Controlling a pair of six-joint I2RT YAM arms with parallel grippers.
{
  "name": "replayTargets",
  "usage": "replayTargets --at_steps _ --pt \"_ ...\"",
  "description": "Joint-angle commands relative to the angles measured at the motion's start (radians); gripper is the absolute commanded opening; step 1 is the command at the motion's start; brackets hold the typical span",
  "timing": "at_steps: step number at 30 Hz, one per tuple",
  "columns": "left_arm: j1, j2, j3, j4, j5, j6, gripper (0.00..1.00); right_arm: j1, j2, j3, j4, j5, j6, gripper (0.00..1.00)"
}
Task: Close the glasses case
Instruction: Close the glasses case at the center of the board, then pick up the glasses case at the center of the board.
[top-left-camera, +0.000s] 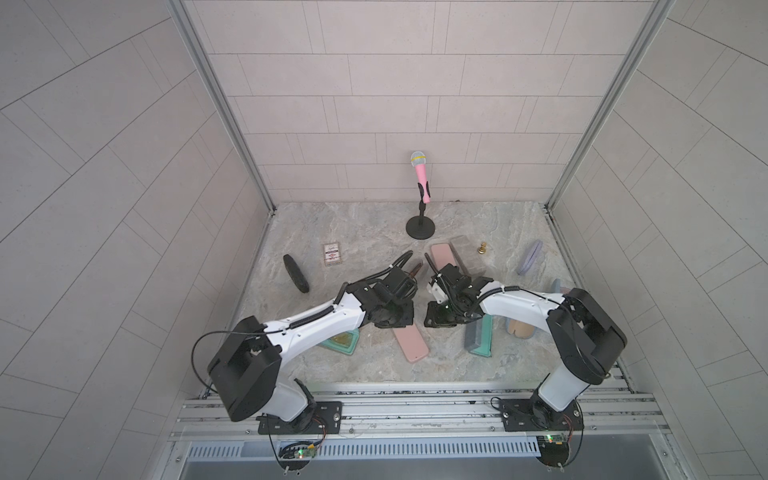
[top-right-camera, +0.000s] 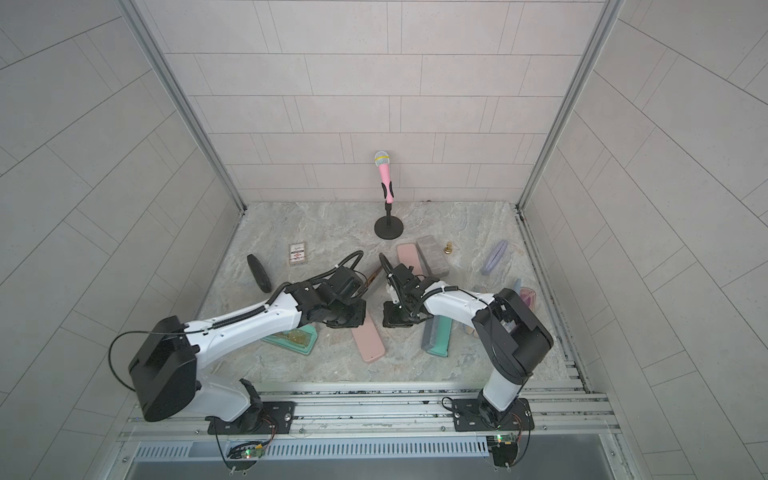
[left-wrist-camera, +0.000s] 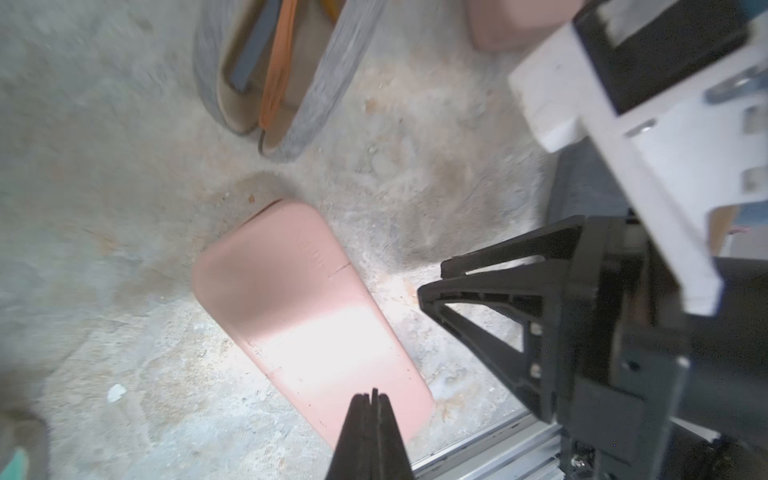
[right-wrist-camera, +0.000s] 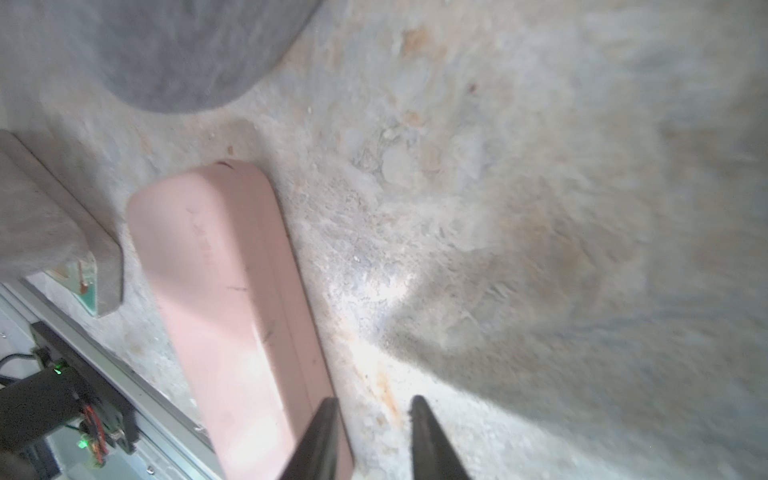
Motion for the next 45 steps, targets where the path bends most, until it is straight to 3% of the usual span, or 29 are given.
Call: replayTargets --at_steps 1,5,12,24,30,36,40,43,45 --pt "0.046 -0.048 0.04 -0.104 -0.082 0.044 0.0 0.003 -0.061 0.052 -0.098 0.067 0.008 0.55" --pt "0.132 -0.075 0.047 -0.124 -0.06 0.058 0.0 0.002 -0.051 0.14 -0.158 0.103 0.035 0.76" --pt "0.215 -0.149 0.013 -0.124 -0.033 0.099 0.0 -0.017 0.082 0.3 -0.117 0.071 0.224 1.0" --pt "0.3 -0.289 -0.11 -0.113 0.013 0.124 0.0 -0.01 0.41 0.689 -0.271 0.162 0.344 1.0" --pt "0.353 -0.337 -0.157 -0.108 0.043 0.138 0.0 -0.003 0.489 0.766 -0.342 0.207 0.339 1.0" --pt "0.376 -0.338 -0.177 -0.101 0.073 0.15 0.0 -0.004 0.577 0.868 -0.408 0.231 0.307 0.92" --pt "0.385 -0.328 -0.18 -0.1 0.088 0.156 0.0 -0.006 0.615 0.909 -0.429 0.232 0.29 0.8" --pt "0.386 -0.322 -0.183 -0.095 0.094 0.157 0.0 -0.008 0.617 0.905 -0.436 0.254 0.28 0.63" --pt "0.388 -0.317 -0.185 -0.09 0.096 0.157 0.0 -0.009 0.609 0.897 -0.435 0.266 0.27 0.44"
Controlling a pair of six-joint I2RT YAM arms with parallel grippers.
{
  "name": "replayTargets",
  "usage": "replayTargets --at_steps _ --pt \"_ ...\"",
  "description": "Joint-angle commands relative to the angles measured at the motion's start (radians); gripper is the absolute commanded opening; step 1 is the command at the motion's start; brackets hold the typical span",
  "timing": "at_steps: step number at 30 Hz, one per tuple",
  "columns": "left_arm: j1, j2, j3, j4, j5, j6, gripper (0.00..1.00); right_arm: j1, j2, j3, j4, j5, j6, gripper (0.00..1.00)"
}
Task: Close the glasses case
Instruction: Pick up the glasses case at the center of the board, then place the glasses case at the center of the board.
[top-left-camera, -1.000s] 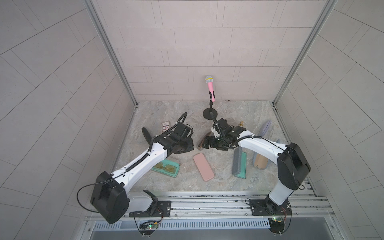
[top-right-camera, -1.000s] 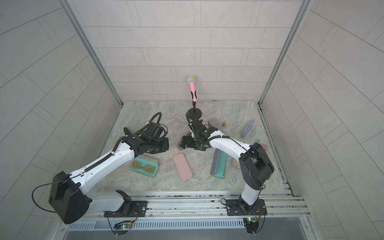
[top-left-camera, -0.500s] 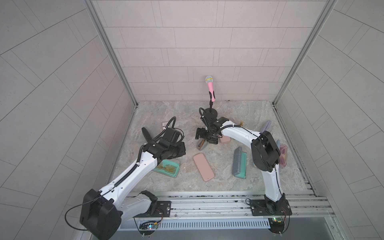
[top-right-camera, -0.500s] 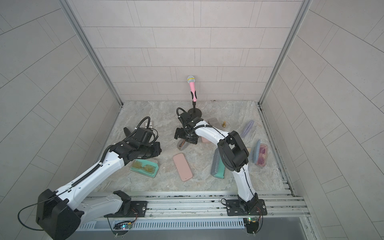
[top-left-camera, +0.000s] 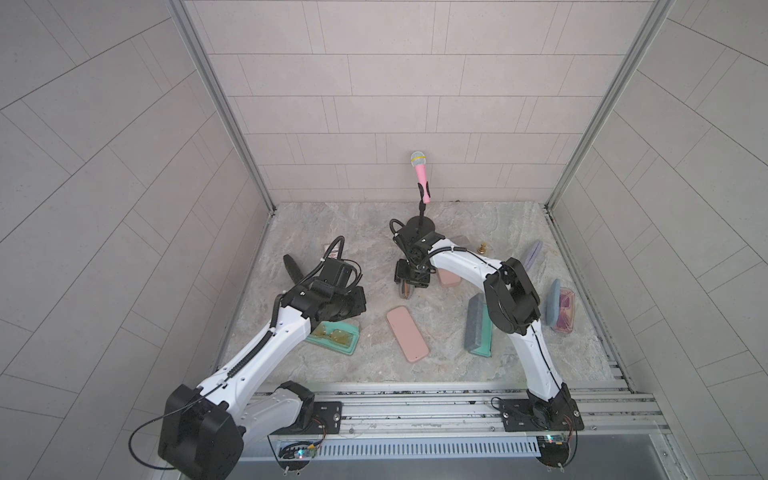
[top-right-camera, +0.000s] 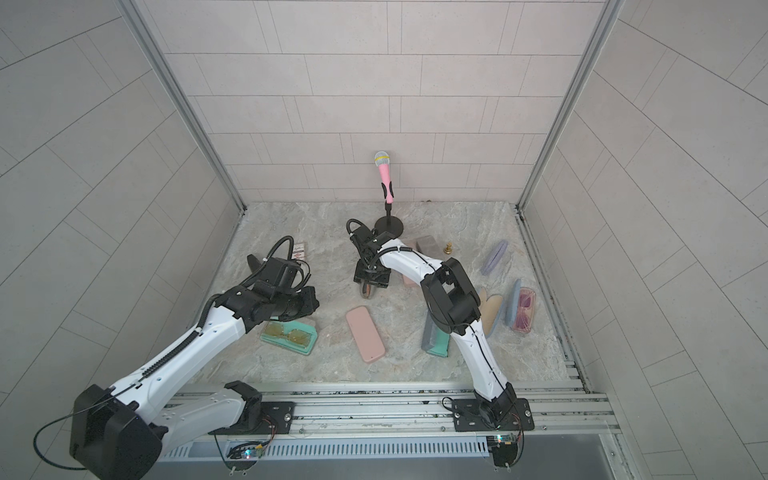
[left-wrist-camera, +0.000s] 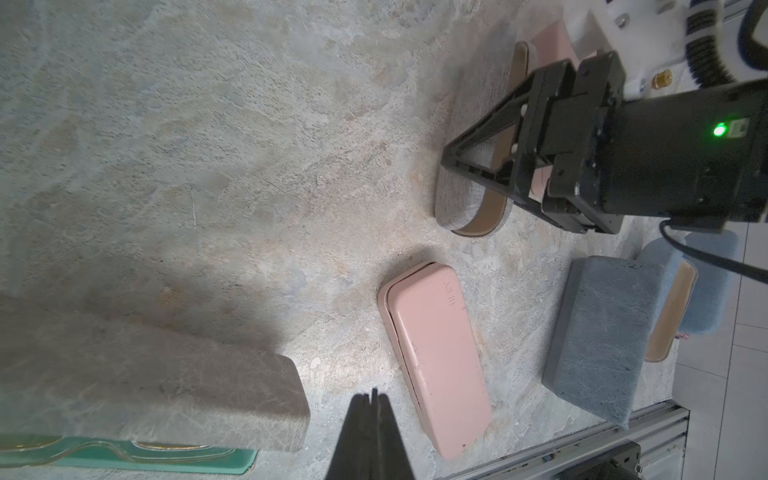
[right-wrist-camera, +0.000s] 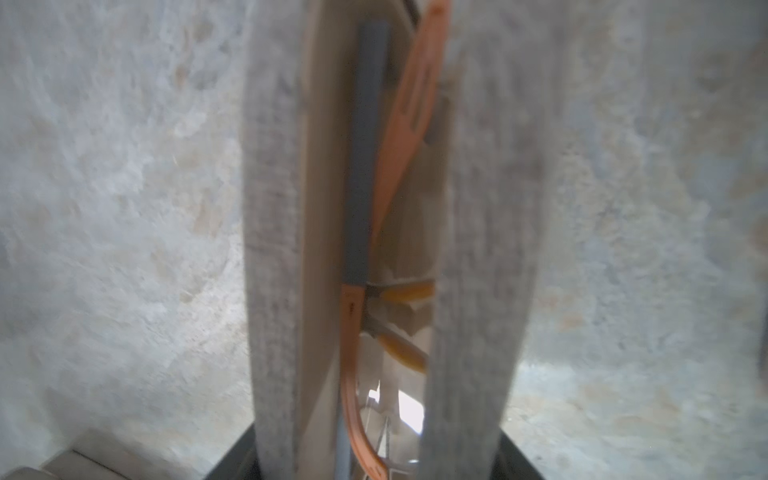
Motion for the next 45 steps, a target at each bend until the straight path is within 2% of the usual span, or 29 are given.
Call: replayTargets --at_steps 1,4,12,14,16,19,22,25,28,34,42,45 --pt "0.009 0.012 -0.016 0.009 0.01 0.024 0.0 -0.005 -0.002 -0.007 -0.042 0.049 -0.015 0.37" --pt "0.009 0.031 -0.016 0.017 0.024 0.024 0.0 -0.007 -0.019 -0.024 -0.031 0.05 -0.034 0.24" --pt "0.01 0.051 -0.012 0.026 0.039 0.027 0.0 -0.025 -0.061 -0.096 0.068 -0.017 -0.129 0.13" --pt "0.01 0.047 -0.012 0.026 0.036 0.027 0.0 -0.036 -0.088 -0.148 0.162 -0.103 -0.159 0.12" --pt "0.01 0.045 -0.012 0.028 0.031 0.025 0.0 -0.064 -0.113 -0.223 0.288 -0.24 -0.163 0.12" --pt "0.01 0.048 -0.007 0.032 0.027 0.023 0.0 -0.12 -0.119 -0.31 0.486 -0.484 -0.126 0.12" --pt "0.01 0.057 -0.003 0.038 0.028 0.022 0.0 -0.163 -0.117 -0.356 0.622 -0.646 -0.091 0.11" --pt "0.011 0.071 -0.006 0.054 0.037 0.021 0.0 -0.184 -0.115 -0.362 0.697 -0.744 -0.068 0.12" --pt "0.01 0.09 -0.007 0.072 0.053 0.013 0.0 -0.195 -0.098 -0.379 0.862 -0.841 0.05 0.14" --pt "0.011 0.108 -0.001 0.085 0.059 0.008 0.0 -0.197 -0.042 -0.38 1.051 -0.905 0.217 0.17" --pt "0.012 0.098 -0.007 0.075 0.047 0.014 0.0 -0.2 0.011 -0.363 1.015 -0.89 0.227 0.32" --pt "0.011 0.098 -0.008 0.077 0.047 0.016 0.0 -0.201 0.015 -0.357 1.0 -0.884 0.232 0.47"
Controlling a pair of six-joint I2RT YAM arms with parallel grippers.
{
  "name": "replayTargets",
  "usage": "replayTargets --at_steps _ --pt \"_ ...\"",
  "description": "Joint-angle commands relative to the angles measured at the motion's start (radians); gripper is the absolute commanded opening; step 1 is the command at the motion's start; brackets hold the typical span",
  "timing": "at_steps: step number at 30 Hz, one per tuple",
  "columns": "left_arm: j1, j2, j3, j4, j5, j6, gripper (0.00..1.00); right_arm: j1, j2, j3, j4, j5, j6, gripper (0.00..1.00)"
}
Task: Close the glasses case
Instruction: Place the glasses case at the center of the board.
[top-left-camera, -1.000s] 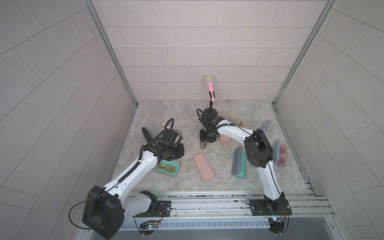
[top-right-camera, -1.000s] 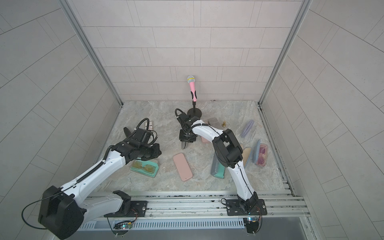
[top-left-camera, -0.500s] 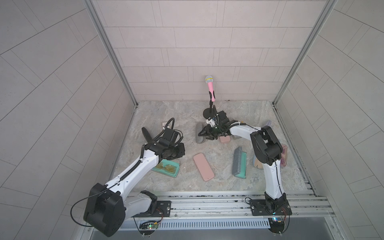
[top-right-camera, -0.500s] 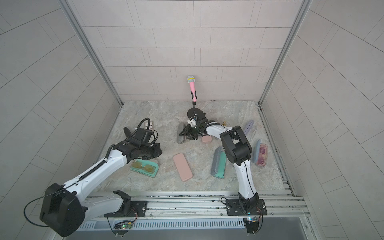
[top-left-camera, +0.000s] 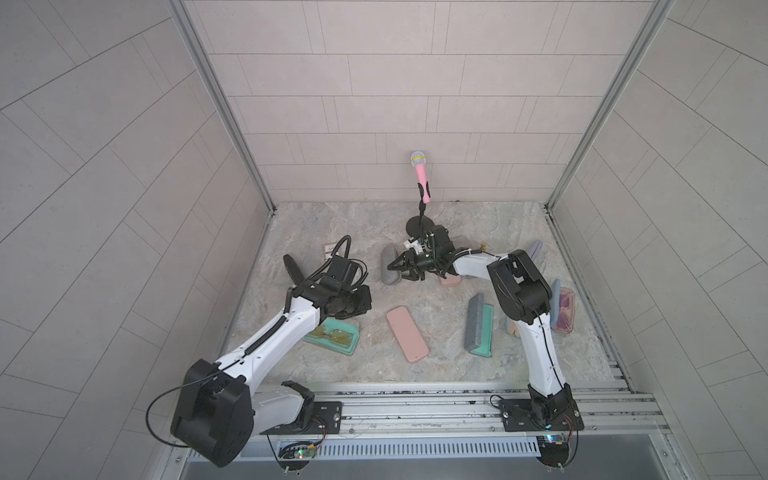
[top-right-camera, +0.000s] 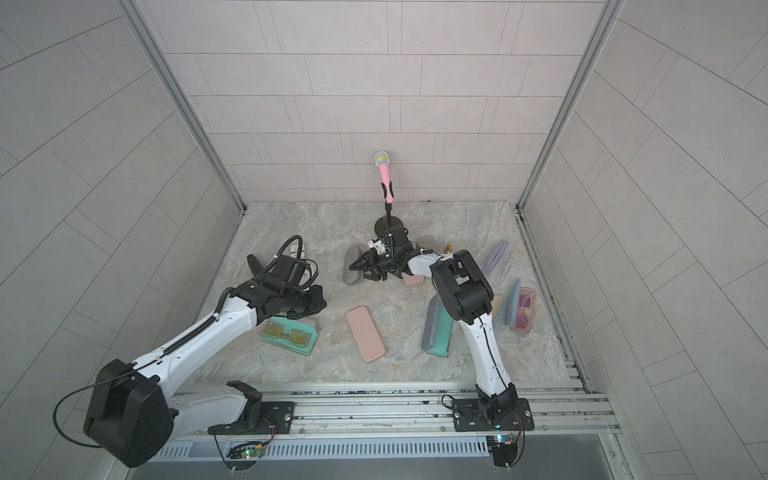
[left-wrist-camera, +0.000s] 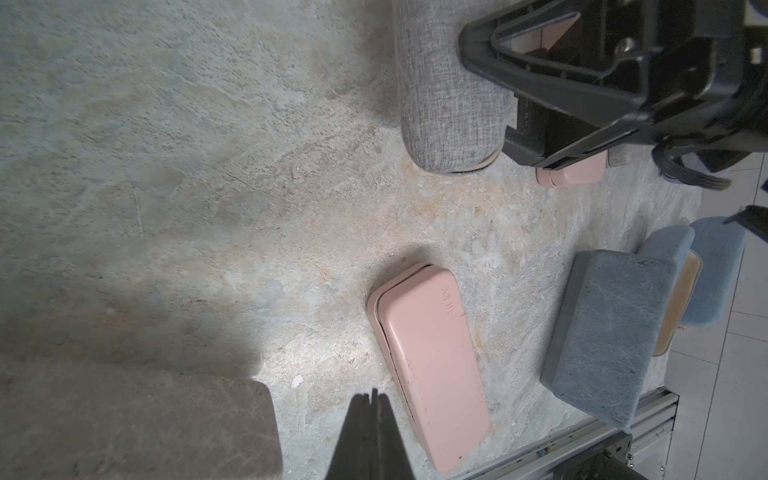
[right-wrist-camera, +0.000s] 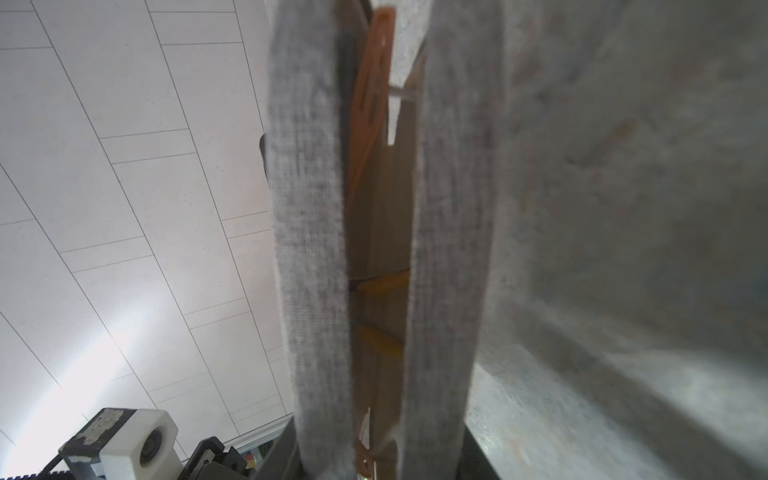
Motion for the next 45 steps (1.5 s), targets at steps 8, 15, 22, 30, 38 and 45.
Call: replayTargets --at_steps 8,15,22,30,38,45 --pt "0.007 -0.012 -0.008 0.004 -0.014 0.011 0.0 -0.01 -0.011 0.065 -0.184 0.049 -0.066 0.68" --pt "0.007 -0.021 -0.004 -0.005 -0.019 0.014 0.0 -0.007 -0.062 0.099 -0.425 0.16 -0.203 0.69" --pt "0.007 -0.015 0.024 -0.017 -0.038 0.021 0.0 0.044 -0.161 0.172 -0.745 0.339 -0.43 0.68" --pt "0.016 0.05 0.086 -0.04 -0.072 0.017 0.0 0.157 -0.368 0.16 -1.122 0.878 -0.59 0.7" --pt "0.017 0.137 0.108 0.004 -0.01 0.018 0.0 0.161 -0.717 -0.21 -1.187 1.116 -0.455 0.7" --pt "0.015 0.163 0.116 0.024 0.008 0.012 0.0 0.16 -0.896 -0.401 -1.182 1.135 -0.381 0.7"
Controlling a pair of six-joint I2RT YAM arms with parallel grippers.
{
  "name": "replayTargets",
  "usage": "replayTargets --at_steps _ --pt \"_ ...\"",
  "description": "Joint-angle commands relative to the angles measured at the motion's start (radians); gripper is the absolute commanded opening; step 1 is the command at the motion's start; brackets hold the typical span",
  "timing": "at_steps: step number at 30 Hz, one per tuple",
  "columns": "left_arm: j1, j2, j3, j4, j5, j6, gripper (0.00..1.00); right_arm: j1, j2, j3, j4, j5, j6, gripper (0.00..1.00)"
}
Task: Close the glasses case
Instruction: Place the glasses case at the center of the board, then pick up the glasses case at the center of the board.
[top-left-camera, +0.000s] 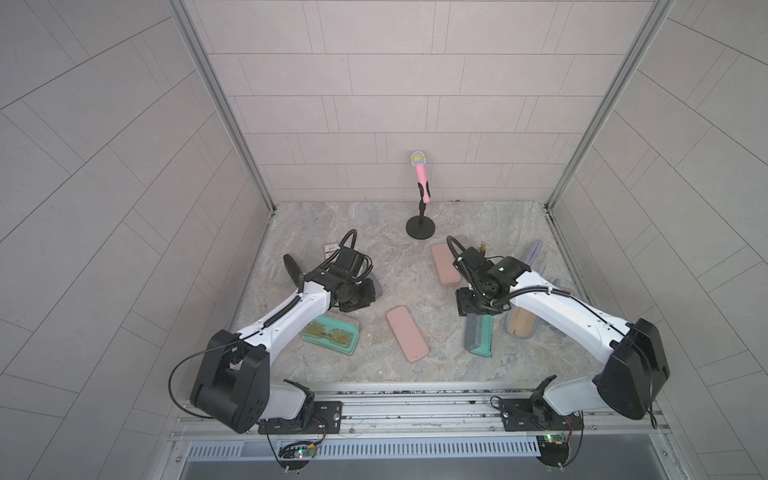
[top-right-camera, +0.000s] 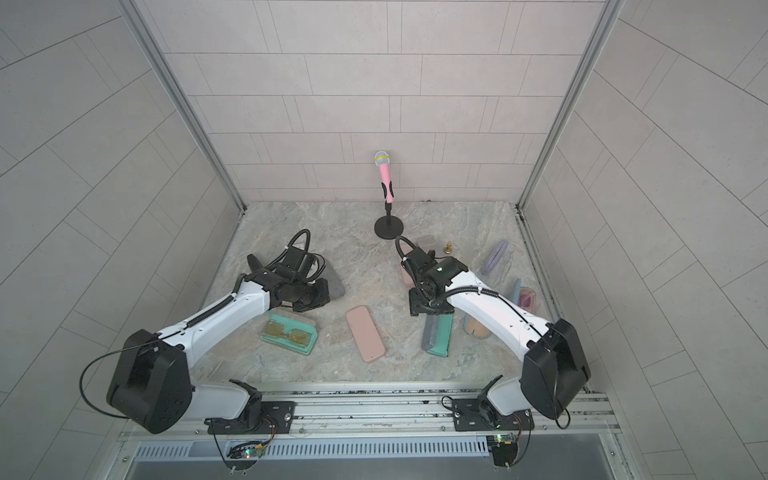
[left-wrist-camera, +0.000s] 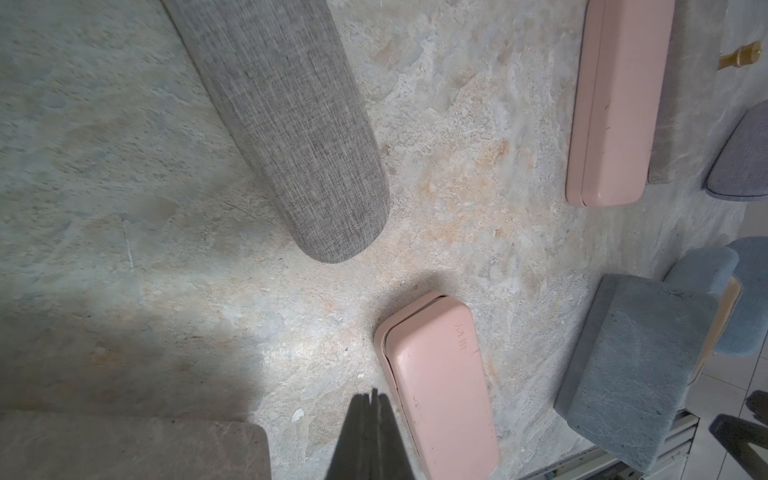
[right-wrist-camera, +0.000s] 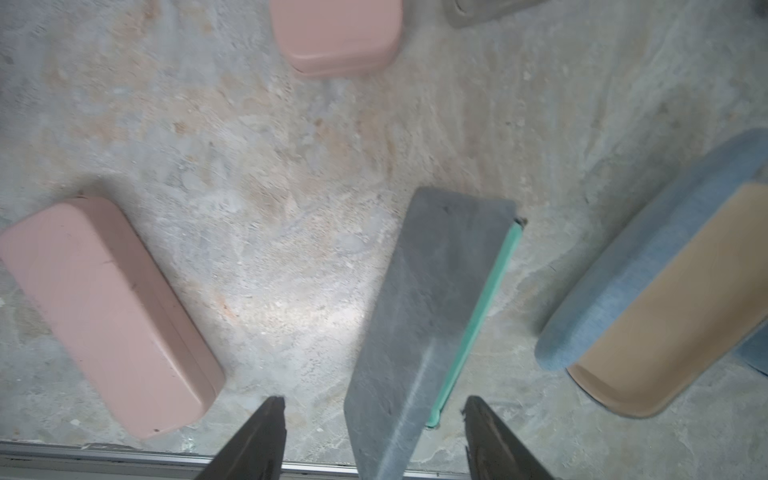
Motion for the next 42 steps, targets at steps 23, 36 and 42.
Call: replayTargets --at_steps 23,36,42 --pt "-0.005 -0.002 0.019 0.028 0.022 -0.01 0.0 0.061 -0.09 -0.29 0.371 -0.258 0.132 0.19" --pt "-0.026 0.013 0.024 0.038 0.025 -0.021 0.0 0.147 0.015 -0.227 0.557 -0.349 0.184 0.2" --pt "-0.037 0.019 0.019 0.038 0.018 -0.024 0.0 0.148 0.058 -0.224 0.599 -0.35 0.19 0.23"
